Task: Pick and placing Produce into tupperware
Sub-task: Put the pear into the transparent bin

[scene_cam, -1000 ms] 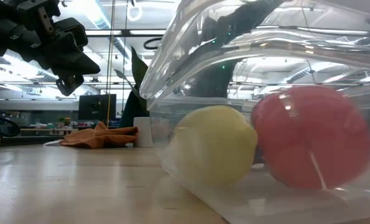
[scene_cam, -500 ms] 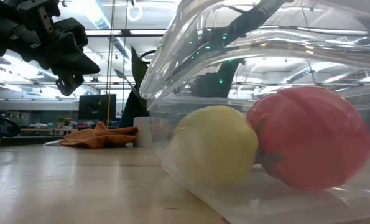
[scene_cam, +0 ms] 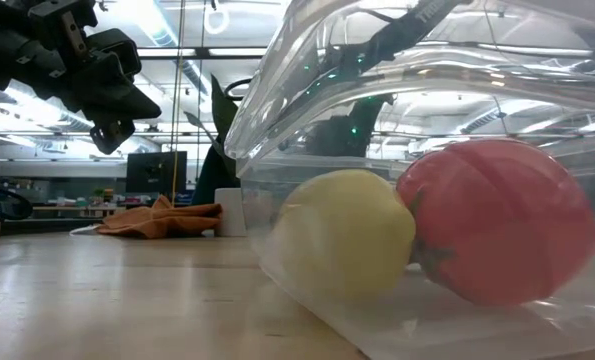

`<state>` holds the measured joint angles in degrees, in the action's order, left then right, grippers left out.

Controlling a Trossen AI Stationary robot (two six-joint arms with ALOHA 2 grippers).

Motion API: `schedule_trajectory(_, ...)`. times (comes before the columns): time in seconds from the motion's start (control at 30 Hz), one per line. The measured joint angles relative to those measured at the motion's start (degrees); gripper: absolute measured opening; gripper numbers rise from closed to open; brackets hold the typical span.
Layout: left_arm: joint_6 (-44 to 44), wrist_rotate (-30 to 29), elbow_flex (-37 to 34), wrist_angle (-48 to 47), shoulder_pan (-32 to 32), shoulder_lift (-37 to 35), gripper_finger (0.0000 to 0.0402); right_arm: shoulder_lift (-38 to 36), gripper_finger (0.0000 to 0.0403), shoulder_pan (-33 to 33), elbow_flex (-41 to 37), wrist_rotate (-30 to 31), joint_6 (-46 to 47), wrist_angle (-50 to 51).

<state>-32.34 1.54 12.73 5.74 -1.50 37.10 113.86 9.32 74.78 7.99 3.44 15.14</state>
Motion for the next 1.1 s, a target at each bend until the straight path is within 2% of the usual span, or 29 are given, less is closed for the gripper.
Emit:
schedule_trajectory(0.47,0.0,0.0,0.0,0.0,0.0,0.0,0.0018,0.0,0.0262,0.0,0.0,-0.4,1.6,0.0)
schedule_trajectory(1.1,0.0,0.0,0.0,0.0,0.0,0.0,0.0021,0.0,0.0246,0.0,0.0,-0.4,10.2,0.0)
